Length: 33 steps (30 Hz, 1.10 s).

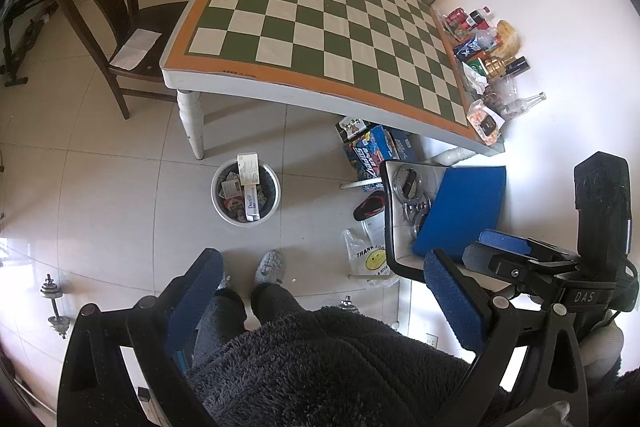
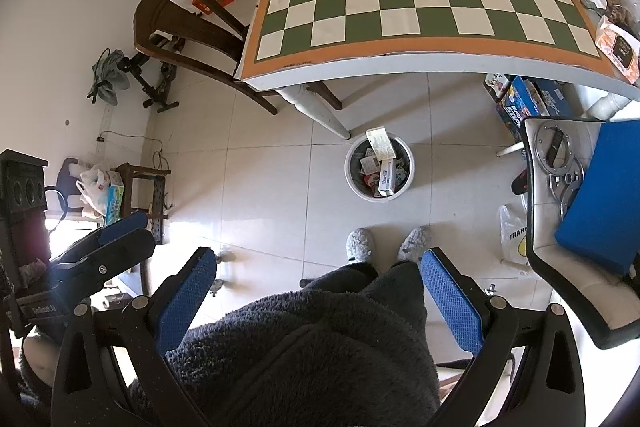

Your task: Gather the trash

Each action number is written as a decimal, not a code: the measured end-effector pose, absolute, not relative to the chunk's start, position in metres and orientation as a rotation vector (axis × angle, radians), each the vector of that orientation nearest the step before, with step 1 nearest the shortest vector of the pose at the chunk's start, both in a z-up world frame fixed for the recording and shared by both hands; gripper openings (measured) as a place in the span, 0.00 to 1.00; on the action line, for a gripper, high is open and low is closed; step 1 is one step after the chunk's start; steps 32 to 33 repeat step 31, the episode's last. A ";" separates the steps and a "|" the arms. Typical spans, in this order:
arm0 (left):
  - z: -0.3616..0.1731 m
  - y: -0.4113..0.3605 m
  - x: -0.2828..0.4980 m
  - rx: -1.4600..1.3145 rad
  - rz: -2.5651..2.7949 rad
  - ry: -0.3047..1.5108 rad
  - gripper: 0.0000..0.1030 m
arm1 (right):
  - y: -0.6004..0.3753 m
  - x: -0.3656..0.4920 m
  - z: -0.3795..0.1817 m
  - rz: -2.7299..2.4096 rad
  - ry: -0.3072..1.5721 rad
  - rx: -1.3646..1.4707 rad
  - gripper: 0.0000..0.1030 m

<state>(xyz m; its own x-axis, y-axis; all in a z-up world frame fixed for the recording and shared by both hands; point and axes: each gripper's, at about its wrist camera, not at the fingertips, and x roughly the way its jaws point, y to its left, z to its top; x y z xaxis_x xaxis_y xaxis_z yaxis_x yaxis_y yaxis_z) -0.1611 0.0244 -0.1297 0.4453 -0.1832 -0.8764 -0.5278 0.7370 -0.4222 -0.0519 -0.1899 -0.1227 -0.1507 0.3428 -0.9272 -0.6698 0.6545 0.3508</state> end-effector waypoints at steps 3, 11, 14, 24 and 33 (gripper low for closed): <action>-0.130 0.025 -0.161 -0.747 0.239 1.114 1.00 | -0.194 -0.057 -0.124 0.910 1.479 -0.297 1.00; -0.130 0.026 -0.161 -0.746 0.236 1.116 0.99 | -0.193 -0.058 -0.124 0.908 1.478 -0.298 1.00; -0.130 0.025 -0.162 -0.750 0.237 1.116 1.00 | -0.193 -0.059 -0.124 0.908 1.478 -0.300 1.00; -0.130 0.026 -0.161 -0.748 0.236 1.116 1.00 | -0.194 -0.062 -0.125 0.909 1.481 -0.300 1.00; -0.129 0.023 -0.163 -0.748 0.236 1.109 0.99 | -0.194 -0.061 -0.124 0.912 1.484 -0.304 1.00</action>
